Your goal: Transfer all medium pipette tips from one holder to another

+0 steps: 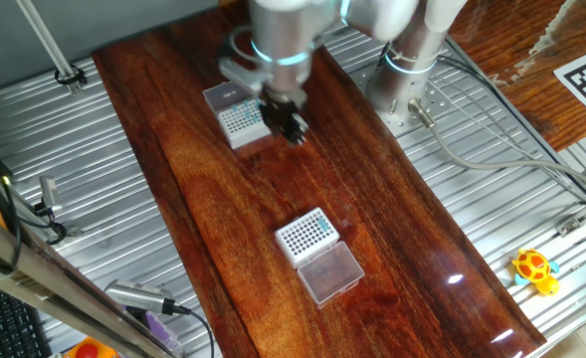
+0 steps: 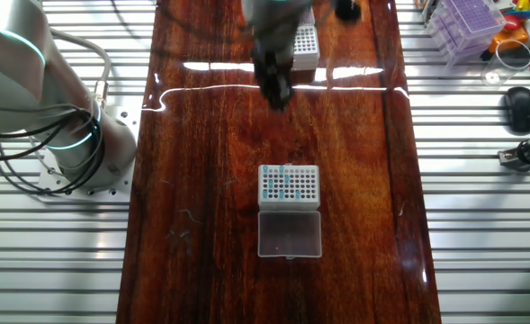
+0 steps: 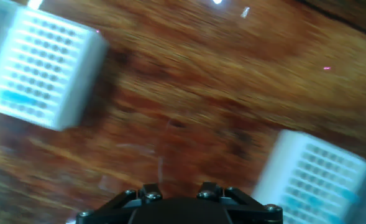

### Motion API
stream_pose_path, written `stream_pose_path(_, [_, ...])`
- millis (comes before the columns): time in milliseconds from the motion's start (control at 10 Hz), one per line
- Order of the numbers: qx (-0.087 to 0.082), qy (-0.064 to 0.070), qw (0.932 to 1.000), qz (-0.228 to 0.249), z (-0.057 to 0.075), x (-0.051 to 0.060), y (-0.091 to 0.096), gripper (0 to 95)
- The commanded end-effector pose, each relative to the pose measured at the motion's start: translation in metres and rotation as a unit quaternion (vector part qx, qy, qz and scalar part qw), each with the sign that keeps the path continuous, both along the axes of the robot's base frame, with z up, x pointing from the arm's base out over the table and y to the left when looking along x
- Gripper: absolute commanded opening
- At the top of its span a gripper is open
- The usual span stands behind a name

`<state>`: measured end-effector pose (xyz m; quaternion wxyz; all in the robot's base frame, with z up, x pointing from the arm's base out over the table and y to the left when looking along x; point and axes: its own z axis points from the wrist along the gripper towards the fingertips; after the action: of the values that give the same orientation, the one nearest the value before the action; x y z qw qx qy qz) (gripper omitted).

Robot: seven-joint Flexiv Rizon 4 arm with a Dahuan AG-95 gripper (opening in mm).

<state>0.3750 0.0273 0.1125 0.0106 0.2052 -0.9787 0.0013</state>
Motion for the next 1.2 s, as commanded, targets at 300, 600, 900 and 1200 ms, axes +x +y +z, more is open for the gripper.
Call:
stream_pose_path(300, [0.021, 0.008, 0.9925, 0.12, -0.001, 0.019, -0.072, 38.0])
stream_pose_path(600, [0.015, 0.002, 0.9993, 0.033, -0.001, 0.019, -0.072, 38.0])
stream_pose_path(900, [0.008, -0.007, 0.9998, 0.015, -0.007, 0.034, -0.079, 38.0])
stream_pose_path(1200, [0.006, -0.005, 0.9988, 0.048, -0.016, 0.054, -0.111, 38.0])
